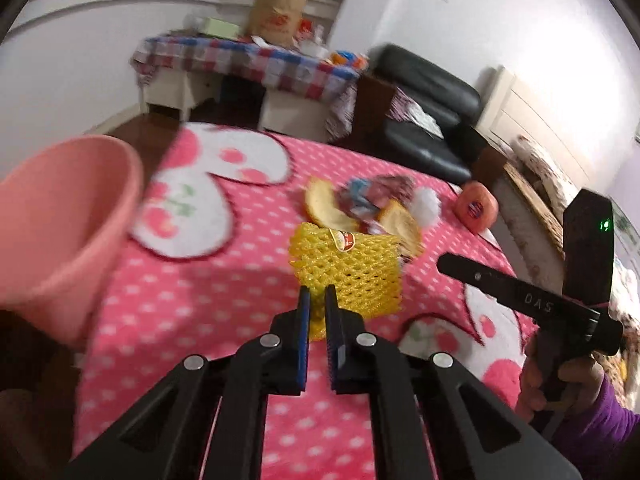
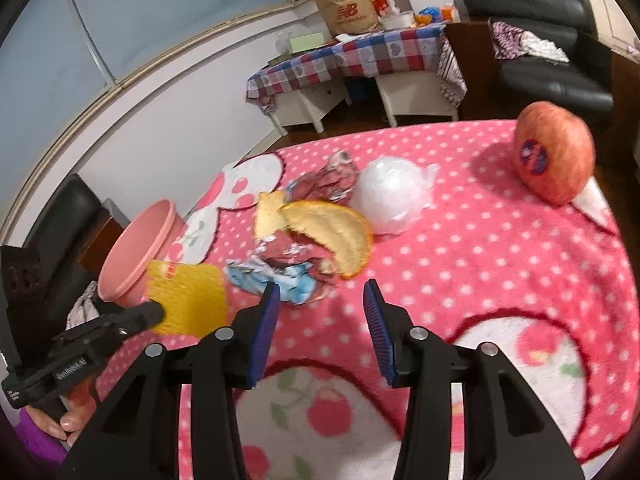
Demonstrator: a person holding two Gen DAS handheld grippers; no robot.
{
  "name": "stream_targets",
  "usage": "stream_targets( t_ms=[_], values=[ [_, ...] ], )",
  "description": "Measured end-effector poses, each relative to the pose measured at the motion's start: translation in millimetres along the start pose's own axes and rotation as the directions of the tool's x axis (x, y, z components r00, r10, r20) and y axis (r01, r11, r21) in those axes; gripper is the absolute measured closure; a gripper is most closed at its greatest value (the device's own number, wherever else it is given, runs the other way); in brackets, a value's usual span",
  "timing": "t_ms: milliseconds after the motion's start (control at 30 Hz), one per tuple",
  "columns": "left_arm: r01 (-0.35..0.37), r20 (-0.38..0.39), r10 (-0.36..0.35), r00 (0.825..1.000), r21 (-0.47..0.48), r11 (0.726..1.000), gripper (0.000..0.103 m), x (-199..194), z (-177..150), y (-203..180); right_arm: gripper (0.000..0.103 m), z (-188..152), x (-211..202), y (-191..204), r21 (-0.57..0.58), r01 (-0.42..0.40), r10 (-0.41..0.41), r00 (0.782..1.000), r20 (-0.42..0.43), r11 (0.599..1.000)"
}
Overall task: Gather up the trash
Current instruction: 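Grasp the yellow foam net with the left tool while the right tool grasps the orange peel, then carry the foam net and orange peel to the pink bucket and release both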
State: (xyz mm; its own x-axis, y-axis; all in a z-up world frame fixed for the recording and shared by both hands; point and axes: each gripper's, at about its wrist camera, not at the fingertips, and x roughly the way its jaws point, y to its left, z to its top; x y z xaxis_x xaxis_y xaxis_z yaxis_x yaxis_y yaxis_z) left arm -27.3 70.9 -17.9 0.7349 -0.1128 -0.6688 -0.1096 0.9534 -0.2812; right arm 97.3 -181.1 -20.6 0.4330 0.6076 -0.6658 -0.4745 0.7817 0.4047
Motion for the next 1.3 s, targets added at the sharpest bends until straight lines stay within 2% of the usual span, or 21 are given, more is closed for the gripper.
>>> stream_targets(
  t_ms=[200,267,333,467,533,633,767,833,900,1033,1300],
  values=[
    [-0.052,0.059,0.055,0.997,-0.038,0.998,0.097,-27,-2,26,0.059,4,17,26,-0.070,-0.006,0.005,1.000,-0.024,0.998],
    [-0.053,0.064,0.056,0.996,-0.051,0.997,0.097,-30,-3,31,0.059,9,18,40,-0.123,-0.028,0.025,0.999,-0.019,0.992],
    [-0.052,0.068,0.056,0.996,-0.062,0.997,0.097,-34,-5,35,0.059,16,17,43,-0.140,-0.010,0.012,1.000,0.010,0.990],
    [-0.057,0.081,0.061,0.995,-0.059,0.997,0.097,-39,-9,38,0.059,33,13,19,-0.076,0.119,-0.113,0.991,0.077,0.990],
    [-0.056,0.083,0.060,0.995,-0.058,0.997,0.097,-39,-11,38,0.059,36,15,6,-0.052,0.162,-0.158,0.984,0.080,0.985],
    [-0.052,0.073,0.057,0.996,-0.070,0.996,0.097,-37,-11,40,0.059,37,26,-11,-0.011,0.181,-0.180,0.983,0.042,0.983],
    [-0.053,0.067,0.058,0.996,-0.074,0.996,0.097,-34,-12,41,0.059,35,43,-18,0.009,0.166,-0.166,0.986,-0.002,0.986],
    [-0.055,0.068,0.060,0.996,-0.075,0.996,0.097,-33,-12,41,0.067,34,49,-20,0.016,0.165,-0.165,0.986,-0.011,0.986],
    [-0.056,0.072,0.062,0.996,-0.078,0.995,0.097,-33,-11,42,0.091,31,50,-22,0.028,0.156,-0.156,0.988,-0.023,0.987],
    [-0.056,0.078,0.063,0.995,-0.089,0.994,0.097,-32,-10,44,0.098,28,38,-21,0.038,0.129,-0.129,0.992,0.013,0.991],
    [-0.070,0.108,0.081,0.991,-0.102,0.992,0.097,-39,-9,49,0.098,35,-1,3,0.010,0.080,-0.080,0.989,0.126,0.997]
  ],
)
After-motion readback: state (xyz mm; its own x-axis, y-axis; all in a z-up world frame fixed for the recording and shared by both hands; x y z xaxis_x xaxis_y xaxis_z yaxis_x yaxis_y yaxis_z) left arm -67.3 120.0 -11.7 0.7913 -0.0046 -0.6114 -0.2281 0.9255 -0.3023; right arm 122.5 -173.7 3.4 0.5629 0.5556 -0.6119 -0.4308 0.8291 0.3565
